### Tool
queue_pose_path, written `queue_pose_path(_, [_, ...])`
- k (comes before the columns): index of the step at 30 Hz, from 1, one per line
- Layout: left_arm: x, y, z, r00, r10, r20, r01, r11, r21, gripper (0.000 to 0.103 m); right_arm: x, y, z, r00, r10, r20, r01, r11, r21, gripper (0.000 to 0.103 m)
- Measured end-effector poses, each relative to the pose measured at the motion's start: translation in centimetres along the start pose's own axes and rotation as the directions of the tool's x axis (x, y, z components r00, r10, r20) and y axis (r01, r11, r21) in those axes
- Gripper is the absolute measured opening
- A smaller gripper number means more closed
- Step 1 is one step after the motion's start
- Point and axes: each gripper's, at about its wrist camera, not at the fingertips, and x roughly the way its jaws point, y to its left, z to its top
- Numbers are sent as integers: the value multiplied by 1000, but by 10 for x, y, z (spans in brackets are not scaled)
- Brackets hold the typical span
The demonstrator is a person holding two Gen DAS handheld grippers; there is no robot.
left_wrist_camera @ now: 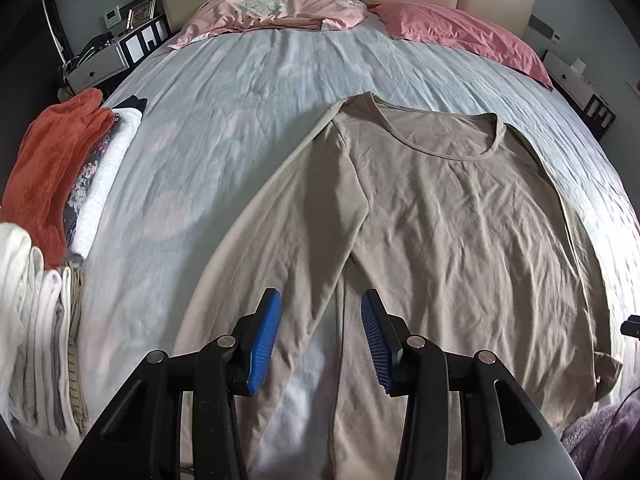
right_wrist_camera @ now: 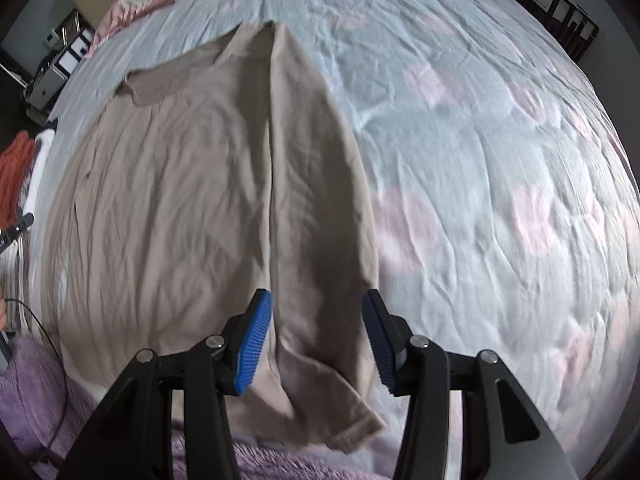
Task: Fold clothes
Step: 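Lay the shirt flat on the bed and open both tools, then lower the right tool onto a beige sleeve cuff and close on it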
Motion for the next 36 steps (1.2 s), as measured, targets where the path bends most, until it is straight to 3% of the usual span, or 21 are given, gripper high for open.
queue_pose_path(4, [0, 7, -21, 1000, 21, 0, -21, 1000, -9, 44, -10, -21, -32, 997, -44, -59, 46, 998, 42, 46])
queue_pose_path(7, [-1, 19, -28, 1000, -2, -16, 1, 998, -56, 44, -12, -42, -48, 996, -30, -88, 41, 992, 122, 46])
queue_pose_path(13, [-7, 35, -33, 999, -48, -10, 46, 989, -144, 44, 1, -69, -71, 977, 176, -124, -131, 943, 305, 45])
queue_pose_path(15, [-6, 37, -35, 999, -51, -18, 48, 987, -152, 44, 3, -73, -73, 973, 202, -111, -155, 930, 333, 33])
queue_pose_path(18, [-5, 40, -37, 998, -60, -30, 54, 985, -162, 44, 7, -77, -74, 974, 207, -97, -160, 921, 355, 28])
queue_pose_path(23, [-6, 49, -37, 996, -84, -27, 77, 977, -197, 44, 9, -86, -78, 966, 246, -75, -195, 892, 409, 11])
queue_pose_path(28, [0, 52, -36, 994, -98, -41, 87, 972, -220, 44, -17, -90, -75, 978, 206, -42, -174, 906, 387, 4])
queue_pose_path(36, [14, 53, -31, 994, -92, -63, 77, 974, -213, 44, -109, -117, -33, 997, 49, 63, -68, 935, 349, 3])
